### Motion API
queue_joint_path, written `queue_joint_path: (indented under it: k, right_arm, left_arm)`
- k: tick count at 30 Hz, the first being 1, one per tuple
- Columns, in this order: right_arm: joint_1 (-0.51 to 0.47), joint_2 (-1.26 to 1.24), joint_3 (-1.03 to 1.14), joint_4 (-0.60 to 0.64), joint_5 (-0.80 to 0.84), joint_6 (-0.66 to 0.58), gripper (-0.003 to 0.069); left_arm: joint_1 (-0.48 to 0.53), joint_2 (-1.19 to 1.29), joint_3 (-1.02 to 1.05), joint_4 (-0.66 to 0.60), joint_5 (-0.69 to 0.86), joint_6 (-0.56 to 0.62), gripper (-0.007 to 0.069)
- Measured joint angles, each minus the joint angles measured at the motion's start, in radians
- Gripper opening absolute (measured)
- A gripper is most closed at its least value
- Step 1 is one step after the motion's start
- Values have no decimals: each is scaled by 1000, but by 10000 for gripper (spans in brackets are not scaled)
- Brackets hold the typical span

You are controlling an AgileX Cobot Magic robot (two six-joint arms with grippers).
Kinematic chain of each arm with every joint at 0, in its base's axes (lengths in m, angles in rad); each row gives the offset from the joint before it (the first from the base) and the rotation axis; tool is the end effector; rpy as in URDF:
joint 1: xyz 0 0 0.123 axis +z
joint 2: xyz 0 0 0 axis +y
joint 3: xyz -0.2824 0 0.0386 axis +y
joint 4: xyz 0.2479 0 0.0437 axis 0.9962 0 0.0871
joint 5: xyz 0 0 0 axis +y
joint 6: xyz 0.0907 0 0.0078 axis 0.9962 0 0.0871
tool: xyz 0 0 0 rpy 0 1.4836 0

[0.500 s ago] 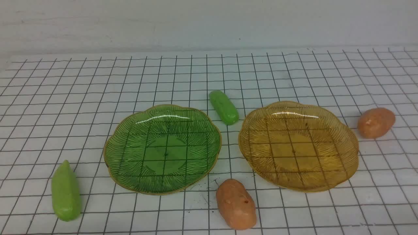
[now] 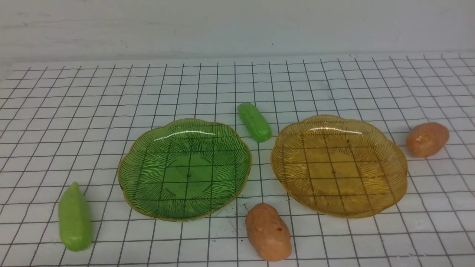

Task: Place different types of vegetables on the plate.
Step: 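Put the green cucumber next to the left plate into that plate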

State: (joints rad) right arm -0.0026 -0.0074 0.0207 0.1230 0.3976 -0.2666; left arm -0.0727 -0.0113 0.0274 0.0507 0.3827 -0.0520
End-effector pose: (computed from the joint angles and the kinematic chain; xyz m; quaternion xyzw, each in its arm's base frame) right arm 0.0520 0.0042 0.1711 -0.0748 0.8075 -0.0263 0.5846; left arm 0.0523 -0.0021 0.1701 0.0218 0.8078 -0.0152 0.5888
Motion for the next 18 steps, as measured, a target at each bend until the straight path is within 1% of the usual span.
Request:
queue_joint_path:
  k: [6, 9, 11, 15, 18]
  right_arm:
    - [0, 0, 0, 0, 0, 0, -15]
    - [0, 0, 0, 0, 0, 0, -15]
    - [0, 0, 0, 0, 0, 0, -15]
    - [0, 0, 0, 0, 0, 0, -15]
    - [0, 0, 0, 0, 0, 0, -15]
  left_arm:
    - [0, 0, 0, 13, -2, 0, -8]
    - [0, 0, 1, 4, -79, -20, -8]
    - [0, 0, 1, -27, -121, -51, -8]
    - [0, 0, 1, -164, -218, -154, -8]
    - [0, 0, 1, -238, -240, -183, -8]
